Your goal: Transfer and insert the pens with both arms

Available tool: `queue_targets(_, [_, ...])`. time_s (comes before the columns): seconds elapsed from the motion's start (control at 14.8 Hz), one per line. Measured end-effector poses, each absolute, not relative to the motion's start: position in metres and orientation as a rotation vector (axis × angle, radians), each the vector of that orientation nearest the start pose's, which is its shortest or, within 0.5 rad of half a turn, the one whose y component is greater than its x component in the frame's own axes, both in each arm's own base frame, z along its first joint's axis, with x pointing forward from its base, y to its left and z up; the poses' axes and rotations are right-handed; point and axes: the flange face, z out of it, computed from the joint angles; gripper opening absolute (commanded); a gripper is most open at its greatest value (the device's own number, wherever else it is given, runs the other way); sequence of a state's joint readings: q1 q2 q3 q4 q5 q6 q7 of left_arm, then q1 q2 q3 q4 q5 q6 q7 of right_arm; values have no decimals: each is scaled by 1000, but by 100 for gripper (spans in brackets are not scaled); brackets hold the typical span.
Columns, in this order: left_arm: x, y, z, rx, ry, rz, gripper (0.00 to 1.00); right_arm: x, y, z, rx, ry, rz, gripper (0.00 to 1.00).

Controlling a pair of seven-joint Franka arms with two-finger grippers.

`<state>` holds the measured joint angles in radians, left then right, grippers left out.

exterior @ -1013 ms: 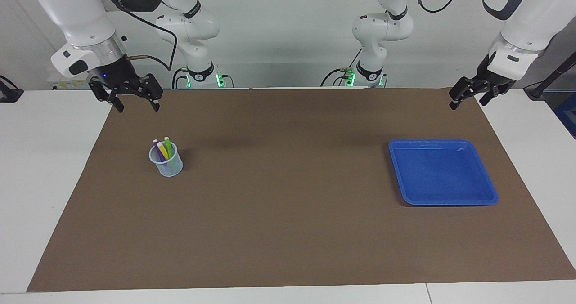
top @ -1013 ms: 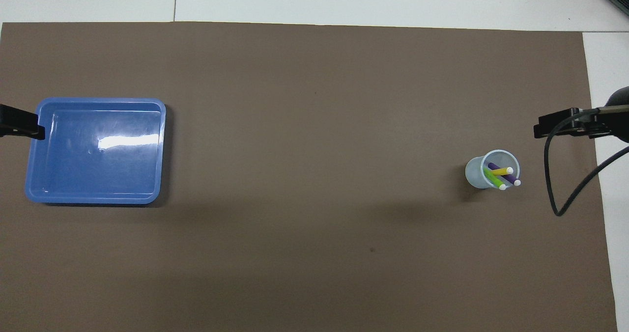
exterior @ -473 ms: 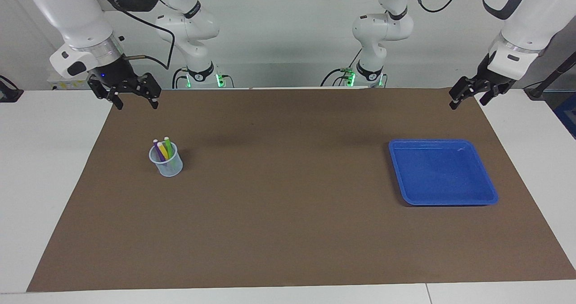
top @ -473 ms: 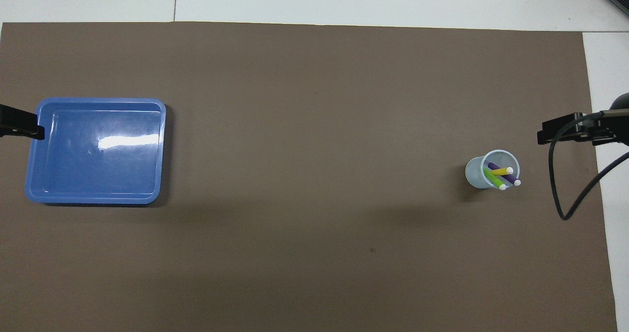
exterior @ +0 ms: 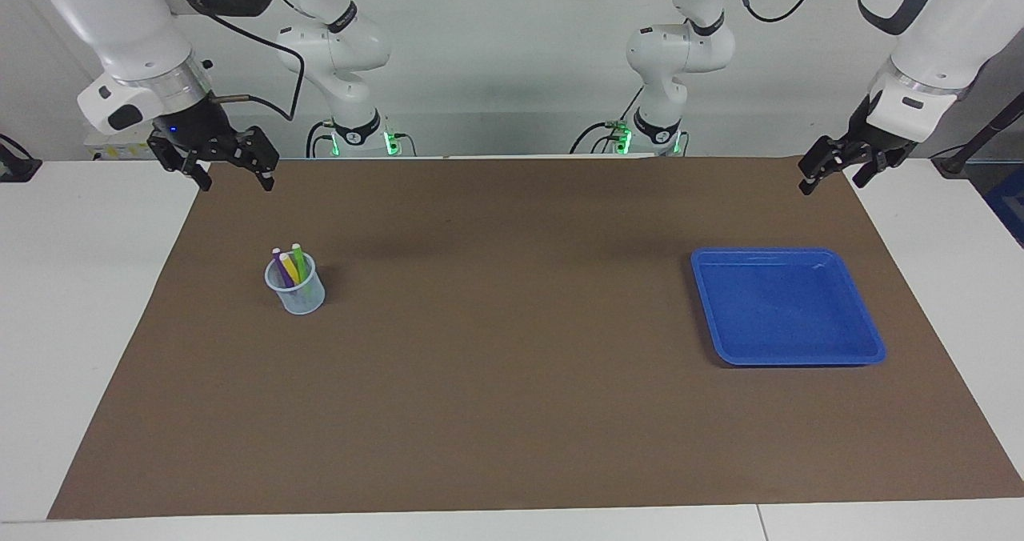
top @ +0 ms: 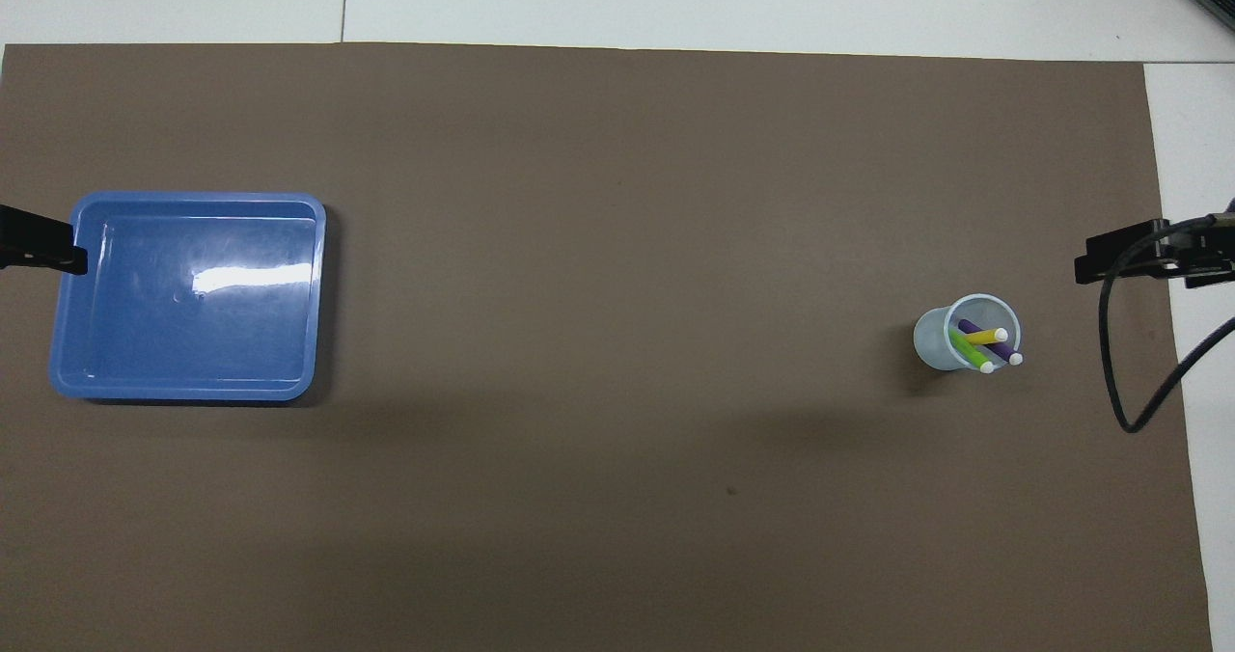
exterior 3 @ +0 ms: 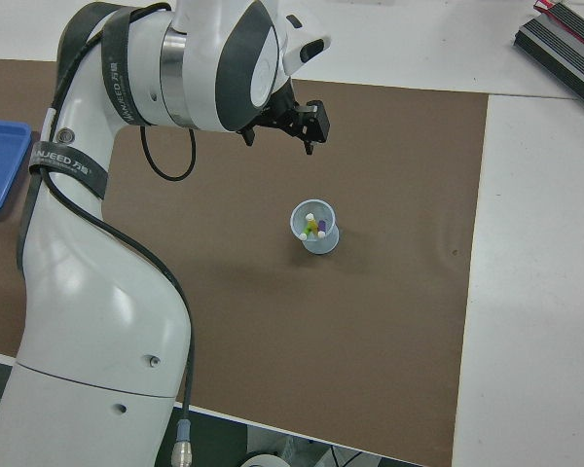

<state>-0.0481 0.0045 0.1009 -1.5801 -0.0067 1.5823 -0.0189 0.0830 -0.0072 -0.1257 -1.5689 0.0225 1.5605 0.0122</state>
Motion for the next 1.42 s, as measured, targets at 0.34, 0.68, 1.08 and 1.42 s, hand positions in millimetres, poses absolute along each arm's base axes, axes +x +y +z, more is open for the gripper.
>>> queue_targets(0.34, [556, 29, 619, -3146, -113, 3, 100, 551, -22, 629, -3123, 85, 1, 100])
queue_targets(0.68, [556, 29, 619, -3146, -114, 3, 100, 551, -26, 629, -3179, 83, 0, 100])
queue_targets(1.08, [556, 29, 619, -3146, -114, 3, 100, 551, -26, 630, -3179, 82, -1, 100])
queue_targets(1.42, [556, 29, 619, -3146, -114, 3, 100, 551, -25, 630, -3179, 79, -2, 100])
